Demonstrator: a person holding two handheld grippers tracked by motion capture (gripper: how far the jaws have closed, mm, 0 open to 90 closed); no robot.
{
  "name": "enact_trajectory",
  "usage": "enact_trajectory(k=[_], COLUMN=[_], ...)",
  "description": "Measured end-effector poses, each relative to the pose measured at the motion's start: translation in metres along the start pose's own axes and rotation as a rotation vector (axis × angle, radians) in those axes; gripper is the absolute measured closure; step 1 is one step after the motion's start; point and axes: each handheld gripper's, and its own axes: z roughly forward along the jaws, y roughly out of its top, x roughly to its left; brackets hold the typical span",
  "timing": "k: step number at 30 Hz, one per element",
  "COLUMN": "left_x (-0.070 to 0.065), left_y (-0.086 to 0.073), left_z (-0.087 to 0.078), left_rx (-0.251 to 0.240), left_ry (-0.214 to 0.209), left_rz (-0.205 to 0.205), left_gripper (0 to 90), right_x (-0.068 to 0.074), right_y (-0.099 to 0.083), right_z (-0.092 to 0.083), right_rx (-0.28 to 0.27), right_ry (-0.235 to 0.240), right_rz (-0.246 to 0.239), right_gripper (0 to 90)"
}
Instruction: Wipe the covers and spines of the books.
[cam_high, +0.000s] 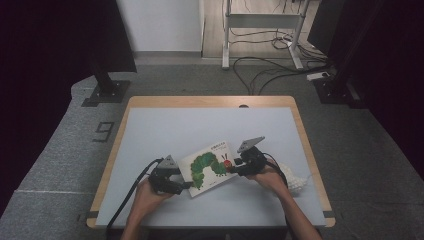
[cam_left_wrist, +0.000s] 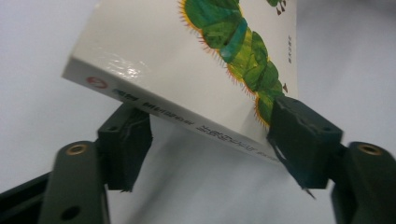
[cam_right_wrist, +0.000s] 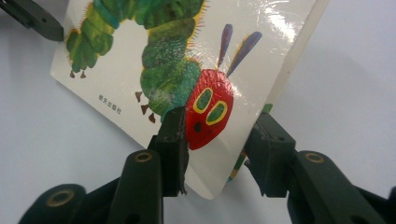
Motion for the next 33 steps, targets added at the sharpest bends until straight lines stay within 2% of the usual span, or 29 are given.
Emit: enact_trajectory(k=[3,6,11,15,18,21,24,27,30,33], left_x=[0.000,-0.002,-0.004,-0.004,-0.004,-0.005,-0.006,-0.006,-0.006,-0.006], left_y=[0.001,0.001,0.002,0.003,0.004,0.006,0.011,0.014,0.017,0.018], left_z=[-0.003,-0.005,-0.008,-0.008,-0.010,-0.012,-0.013,-0.018,-0.023,-0.025], left_rx=[-0.005,-0.014,-0.025,-0.033,-0.050,-0.055,-0.034,-0.044,-0.051,-0.042], left_ry=[-0.004,0.005,0.010,0.009,0.004,0.006,0.024,0.030,0.051,0.073], left_rz=[0.005,0.017,0.034,0.037,0.039,0.049,0.072,0.085,0.102,0.113], left_gripper=[35.6,38.0,41.7,42.7,46.1,49.5,49.9,54.1,59.7,60.7], right_x=[0.001,0.000,-0.002,-0.007,-0.012,-0.013,-0.010,-0.006,-0.006,-0.005], right_y=[0.001,0.005,0.013,0.017,0.018,0.017,0.018,0.018,0.018,0.019], right_z=[0.001,0.002,0.005,0.012,0.017,0.020,0.018,0.012,0.007,0.004], right_rx=[-0.007,-0.017,-0.050,-0.072,-0.098,-0.114,-0.121,-0.133,-0.170,-0.191], right_ry=[-0.013,-0.027,-0.035,-0.047,-0.019,0.021,-0.001,-0.028,-0.028,-0.029], right_rz=[0.009,0.011,0.056,0.095,0.141,0.155,0.149,0.127,0.127,0.122], right_gripper=[52.3,43.5,31.0,25.2,25.4,33.3,34.9,37.3,41.6,44.1])
